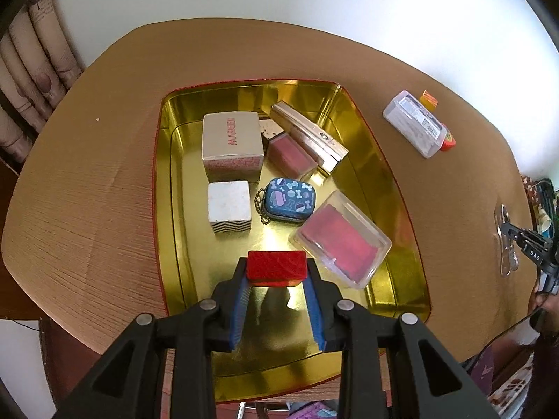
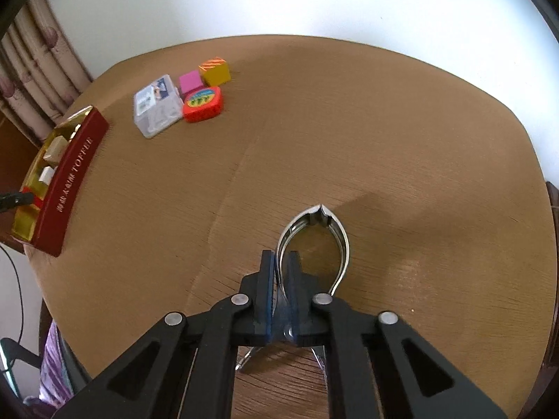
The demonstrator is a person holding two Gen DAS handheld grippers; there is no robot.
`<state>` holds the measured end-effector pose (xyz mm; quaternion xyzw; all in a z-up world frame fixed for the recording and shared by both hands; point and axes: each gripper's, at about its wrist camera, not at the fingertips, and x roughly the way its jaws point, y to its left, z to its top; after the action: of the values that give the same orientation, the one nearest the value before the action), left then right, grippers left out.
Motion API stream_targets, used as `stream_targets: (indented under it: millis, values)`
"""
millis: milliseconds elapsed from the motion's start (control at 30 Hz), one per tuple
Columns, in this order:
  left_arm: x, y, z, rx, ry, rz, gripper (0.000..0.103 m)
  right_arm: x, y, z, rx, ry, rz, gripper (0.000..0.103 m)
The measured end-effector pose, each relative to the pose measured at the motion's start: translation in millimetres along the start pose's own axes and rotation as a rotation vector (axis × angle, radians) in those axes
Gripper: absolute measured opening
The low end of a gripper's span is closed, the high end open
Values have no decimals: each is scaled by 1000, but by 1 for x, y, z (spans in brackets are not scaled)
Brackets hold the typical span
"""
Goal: Organize rigid objects
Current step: 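Lower the red block into the tin and open the left tool, then carry the silver clip over the tin and release it with the right tool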
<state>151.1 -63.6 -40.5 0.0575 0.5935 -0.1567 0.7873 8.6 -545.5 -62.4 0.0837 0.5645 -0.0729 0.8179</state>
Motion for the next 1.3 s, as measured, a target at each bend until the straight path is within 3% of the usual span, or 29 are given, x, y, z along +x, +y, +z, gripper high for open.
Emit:
stream_targets:
  millis: [33, 100, 167, 267, 400, 700, 1167, 1300]
  values:
    - [1, -1, 0, 5, 2, 2, 30, 2, 1, -1, -10, 7, -28, 19]
    - [1, -3, -2, 8, 1, 2, 30, 7, 2, -3, -16, 28, -37, 26]
    - [1, -4, -2, 5, 0, -7, 30, 10, 5, -2, -41, 28, -65, 25]
    - [1, -6, -4, 7, -2, -15, 30, 9, 6, -1, -54, 22, -94, 3]
    - [-4, -7, -5, 10, -16, -29, 30, 4, 1, -1, -60, 24, -54, 2]
    - [-13, 0, -6, -19, -34, -43, 30, -37, 17, 5, -87, -74, -1, 2]
    - [-41, 12, -6, -79, -93, -127, 32, -84, 79, 26, -128, -218, 108, 2]
    - [-53, 17, -12, -112, -139, -90, 33, -104, 103, 36, -145, -254, 172, 2]
